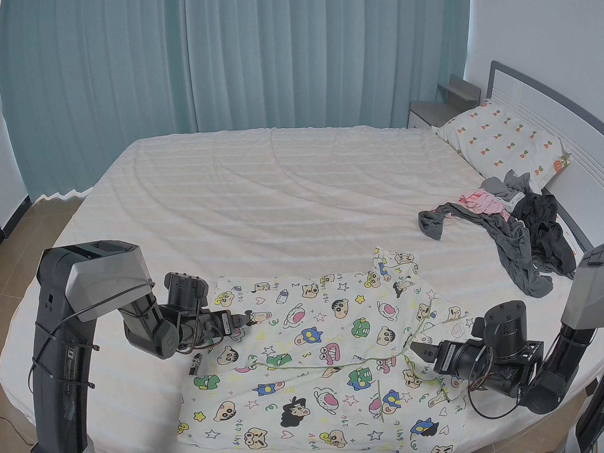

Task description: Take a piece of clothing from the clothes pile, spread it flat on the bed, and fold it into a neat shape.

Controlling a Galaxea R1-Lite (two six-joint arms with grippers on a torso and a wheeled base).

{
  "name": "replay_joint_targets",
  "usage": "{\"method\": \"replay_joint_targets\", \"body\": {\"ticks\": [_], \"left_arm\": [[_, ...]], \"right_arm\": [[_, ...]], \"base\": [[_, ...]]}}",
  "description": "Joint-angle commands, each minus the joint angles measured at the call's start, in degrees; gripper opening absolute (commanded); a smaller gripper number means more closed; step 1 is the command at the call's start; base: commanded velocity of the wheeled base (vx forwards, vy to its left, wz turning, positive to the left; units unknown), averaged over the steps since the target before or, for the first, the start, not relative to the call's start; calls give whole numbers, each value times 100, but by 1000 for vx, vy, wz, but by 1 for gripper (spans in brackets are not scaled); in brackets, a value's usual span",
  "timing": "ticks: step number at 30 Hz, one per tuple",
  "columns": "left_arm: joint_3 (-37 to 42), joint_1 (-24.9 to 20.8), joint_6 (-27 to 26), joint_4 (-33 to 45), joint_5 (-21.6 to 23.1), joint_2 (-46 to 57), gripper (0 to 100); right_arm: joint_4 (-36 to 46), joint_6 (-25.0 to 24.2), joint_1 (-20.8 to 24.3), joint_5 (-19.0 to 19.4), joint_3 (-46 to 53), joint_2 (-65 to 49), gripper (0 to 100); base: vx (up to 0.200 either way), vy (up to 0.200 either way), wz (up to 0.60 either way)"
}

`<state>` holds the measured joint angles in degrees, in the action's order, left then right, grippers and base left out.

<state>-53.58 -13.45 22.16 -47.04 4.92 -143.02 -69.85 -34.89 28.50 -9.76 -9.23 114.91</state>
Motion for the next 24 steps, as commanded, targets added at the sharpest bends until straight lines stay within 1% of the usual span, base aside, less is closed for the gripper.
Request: {"method": "replay_joint_targets", "body": {"ticks": [1, 4, 10, 17, 21, 24], "left_arm": [[-144, 0, 34, 108, 8, -15, 0], [-241, 0, 51, 222, -35, -24, 0], [-285, 158, 51, 231, -44, -24, 0], [-399, 220, 43, 204, -71, 2, 0], [-592, 246, 34, 196, -378, -15, 0], [-663, 264, 34, 204, -387, -24, 0]], "right_arm": [[-2, 0, 6, -8, 9, -12, 100], [-2, 0, -3, 1, 9, -4, 100], [-2, 0, -3, 1, 9, -12, 100], [-2, 0, -3, -8, 9, -12, 100], [-2, 0, -3, 1, 9, -12, 100], [-2, 0, -3, 1, 9, -12, 100]], "base": [[0, 0, 0], [0, 0, 0], [0, 0, 0], [0, 0, 0], [0, 0, 0], [0, 0, 0]]}}
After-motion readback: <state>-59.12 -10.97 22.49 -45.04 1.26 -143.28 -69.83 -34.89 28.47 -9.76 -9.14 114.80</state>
